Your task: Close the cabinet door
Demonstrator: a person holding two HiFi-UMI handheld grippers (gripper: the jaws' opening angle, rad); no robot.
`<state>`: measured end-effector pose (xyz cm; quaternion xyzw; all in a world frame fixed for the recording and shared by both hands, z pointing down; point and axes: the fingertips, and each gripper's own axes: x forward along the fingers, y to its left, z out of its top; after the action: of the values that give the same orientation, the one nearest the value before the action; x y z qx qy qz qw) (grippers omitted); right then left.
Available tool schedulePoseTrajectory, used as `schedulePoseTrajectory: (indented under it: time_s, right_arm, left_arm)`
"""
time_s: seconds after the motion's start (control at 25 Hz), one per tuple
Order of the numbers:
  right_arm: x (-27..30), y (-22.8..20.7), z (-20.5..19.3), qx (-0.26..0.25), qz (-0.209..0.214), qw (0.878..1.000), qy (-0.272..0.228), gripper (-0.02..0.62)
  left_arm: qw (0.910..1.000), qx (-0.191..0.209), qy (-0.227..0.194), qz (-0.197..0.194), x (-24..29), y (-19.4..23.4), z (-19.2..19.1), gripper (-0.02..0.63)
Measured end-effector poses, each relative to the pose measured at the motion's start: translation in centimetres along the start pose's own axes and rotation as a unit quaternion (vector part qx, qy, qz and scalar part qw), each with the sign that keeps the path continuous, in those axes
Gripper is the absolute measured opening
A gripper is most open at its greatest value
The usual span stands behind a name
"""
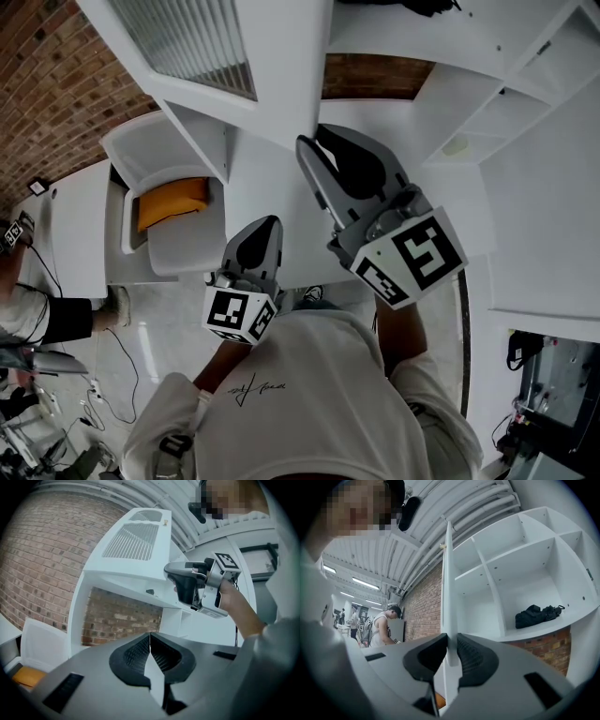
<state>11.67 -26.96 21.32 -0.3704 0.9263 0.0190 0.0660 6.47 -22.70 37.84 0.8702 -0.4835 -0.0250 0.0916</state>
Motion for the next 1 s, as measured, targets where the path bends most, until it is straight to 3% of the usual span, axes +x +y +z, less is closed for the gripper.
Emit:
schedulePoseTrajectory:
  time_s: [1.0]
  right_arm:
    - [0.9,-2.8,0.2,0.004,-0.001,1.0,-0.001,0.075]
  left_arm:
    - [1.0,0.004,0.006,-0.006,0.7,-0.4,0.0,0.017]
